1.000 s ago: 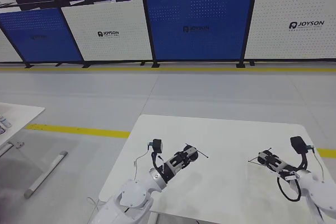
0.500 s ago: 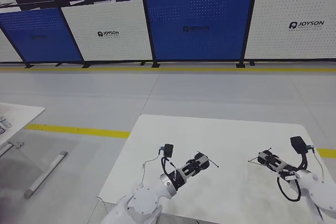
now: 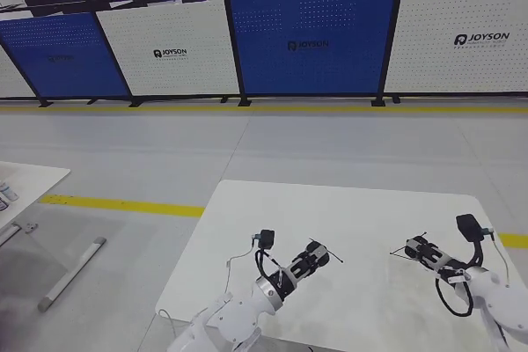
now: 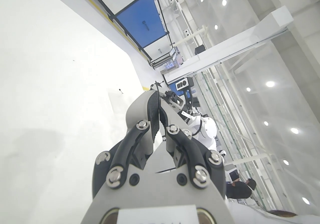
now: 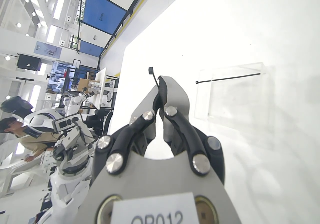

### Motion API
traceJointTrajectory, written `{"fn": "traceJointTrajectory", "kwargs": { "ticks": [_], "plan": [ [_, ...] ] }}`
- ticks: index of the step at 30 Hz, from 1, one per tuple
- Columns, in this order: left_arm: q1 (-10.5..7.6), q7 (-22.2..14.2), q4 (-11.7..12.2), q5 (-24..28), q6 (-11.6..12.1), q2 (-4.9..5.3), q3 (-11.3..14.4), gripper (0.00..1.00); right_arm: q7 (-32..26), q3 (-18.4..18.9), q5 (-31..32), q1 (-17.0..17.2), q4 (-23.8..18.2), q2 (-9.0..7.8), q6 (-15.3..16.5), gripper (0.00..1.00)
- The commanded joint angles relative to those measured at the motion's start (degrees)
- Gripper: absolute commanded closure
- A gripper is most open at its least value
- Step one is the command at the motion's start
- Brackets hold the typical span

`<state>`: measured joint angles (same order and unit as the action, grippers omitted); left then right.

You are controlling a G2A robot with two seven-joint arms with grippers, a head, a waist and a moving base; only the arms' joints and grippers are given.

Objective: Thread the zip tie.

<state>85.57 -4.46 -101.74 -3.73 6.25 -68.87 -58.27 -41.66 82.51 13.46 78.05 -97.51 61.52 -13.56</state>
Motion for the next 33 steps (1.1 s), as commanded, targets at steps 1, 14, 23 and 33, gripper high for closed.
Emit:
{"fn": "traceJointTrajectory", "kwargs": {
  "ticks": [1,14,23,33],
  "plan": [
    [-0.24,2.07,0.6,-2.29,-0.27,-0.16,0.56,1.0,0.0,0.0,0.0,0.0,0.0,0.0,0.0,1.0],
    [-1.23,1.39,2.4,-6.05,-2.25,-0.09,0.52,1.0,0.0,0.0,0.0,0.0,0.0,0.0,0.0,1.0],
    [-0.35,-2.45,1.69,-4.79,-1.27,0.5,-1.79,1.0,0.0,0.0,0.0,0.0,0.0,0.0,0.0,1.0],
    [-0.35,-2.45,1.69,-4.79,-1.27,0.5,-1.79,1.0,12.3,-0.83,-8.58,6.96,-4.82,1.17,5.52,1.0]
  ]
}}
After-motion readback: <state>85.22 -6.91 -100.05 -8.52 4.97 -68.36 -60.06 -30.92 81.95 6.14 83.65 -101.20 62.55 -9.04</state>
